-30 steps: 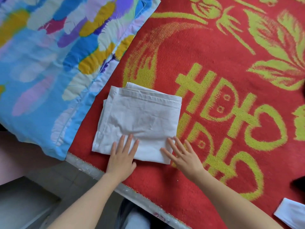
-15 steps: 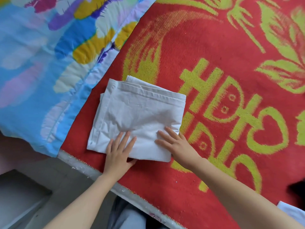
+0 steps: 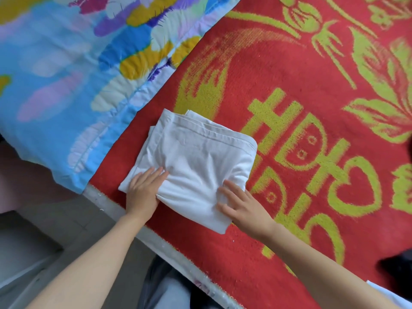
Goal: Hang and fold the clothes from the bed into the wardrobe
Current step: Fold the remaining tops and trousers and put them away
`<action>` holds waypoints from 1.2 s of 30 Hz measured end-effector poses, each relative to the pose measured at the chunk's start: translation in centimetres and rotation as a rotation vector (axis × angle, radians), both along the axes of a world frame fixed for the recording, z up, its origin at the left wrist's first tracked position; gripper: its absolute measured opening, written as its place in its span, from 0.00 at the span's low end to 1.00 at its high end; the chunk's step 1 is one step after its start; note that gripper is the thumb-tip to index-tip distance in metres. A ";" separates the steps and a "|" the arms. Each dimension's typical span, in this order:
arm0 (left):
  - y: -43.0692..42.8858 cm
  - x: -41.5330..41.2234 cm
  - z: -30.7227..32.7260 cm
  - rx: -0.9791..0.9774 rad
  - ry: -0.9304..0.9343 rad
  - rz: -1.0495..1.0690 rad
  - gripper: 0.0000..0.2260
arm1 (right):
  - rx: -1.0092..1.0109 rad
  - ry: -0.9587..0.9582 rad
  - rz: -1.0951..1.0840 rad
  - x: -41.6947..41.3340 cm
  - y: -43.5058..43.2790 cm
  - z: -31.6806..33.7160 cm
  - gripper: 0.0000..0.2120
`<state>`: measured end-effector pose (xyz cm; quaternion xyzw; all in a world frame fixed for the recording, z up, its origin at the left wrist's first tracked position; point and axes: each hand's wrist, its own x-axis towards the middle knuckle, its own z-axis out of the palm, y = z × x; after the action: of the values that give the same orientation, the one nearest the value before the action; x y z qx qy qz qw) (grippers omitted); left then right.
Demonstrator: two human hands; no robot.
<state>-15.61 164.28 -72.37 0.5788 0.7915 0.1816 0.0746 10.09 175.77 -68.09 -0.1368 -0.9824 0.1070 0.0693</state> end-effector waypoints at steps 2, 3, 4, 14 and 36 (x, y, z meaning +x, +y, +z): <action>-0.8 0.2 1.7 0.017 0.027 -0.004 0.26 | 0.090 0.050 0.051 0.2 -0.5 0.6 0.10; -1.4 0.5 3.1 0.036 0.033 0.004 0.27 | 0.128 0.077 0.066 0.1 -0.7 1.5 0.10; -1.7 0.8 3.8 0.058 0.036 0.000 0.26 | 0.156 0.101 0.054 0.1 -0.8 1.9 0.10; -11.0 1.7 17.5 0.041 0.122 0.168 0.33 | -0.213 0.166 0.110 -3.5 -3.9 14.1 0.18; -56.6 7.0 36.8 -0.441 -0.403 1.019 0.08 | -0.317 -0.314 0.880 -22.3 -40.3 31.6 0.15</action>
<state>-8.61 107.72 -35.59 0.0505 0.9591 0.1323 0.2453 -12.21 135.50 -36.48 0.2678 -0.9172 0.2522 -0.1531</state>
